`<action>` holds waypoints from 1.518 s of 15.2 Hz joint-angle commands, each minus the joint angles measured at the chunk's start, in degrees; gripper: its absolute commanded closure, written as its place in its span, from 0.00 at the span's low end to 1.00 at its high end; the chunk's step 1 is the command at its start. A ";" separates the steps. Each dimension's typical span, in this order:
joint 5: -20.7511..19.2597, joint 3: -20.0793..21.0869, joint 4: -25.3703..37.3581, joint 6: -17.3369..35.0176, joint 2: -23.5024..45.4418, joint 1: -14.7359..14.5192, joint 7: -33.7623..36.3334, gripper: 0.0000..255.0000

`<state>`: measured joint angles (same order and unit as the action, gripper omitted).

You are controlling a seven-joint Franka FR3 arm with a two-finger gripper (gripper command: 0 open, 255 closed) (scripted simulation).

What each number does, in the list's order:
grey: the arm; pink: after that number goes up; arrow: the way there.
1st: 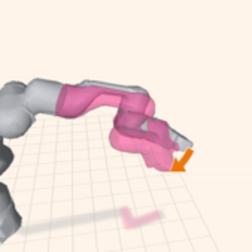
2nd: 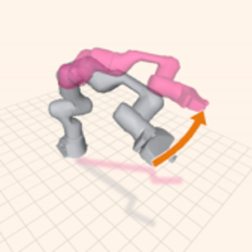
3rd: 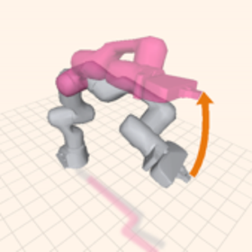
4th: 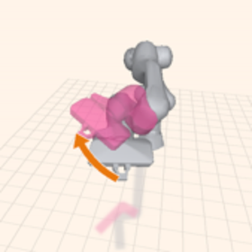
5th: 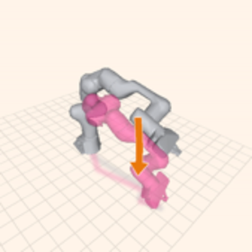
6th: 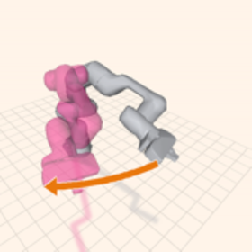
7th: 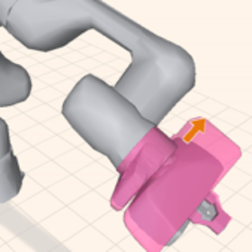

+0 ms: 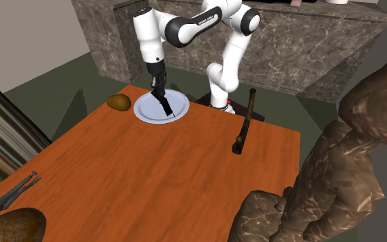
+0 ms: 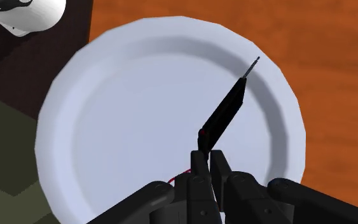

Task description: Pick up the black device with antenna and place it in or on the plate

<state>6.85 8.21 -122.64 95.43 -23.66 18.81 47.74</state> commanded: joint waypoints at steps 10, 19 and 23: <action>-1.45 -3.35 -7.79 6.04 -1.32 1.67 -5.24 1.00; -1.40 -3.31 -9.98 8.47 -1.07 1.58 -5.34 1.00; -1.43 -3.36 -9.82 8.44 -0.94 1.60 -5.38 0.00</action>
<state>5.42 4.85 -132.42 103.94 -24.69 20.41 42.38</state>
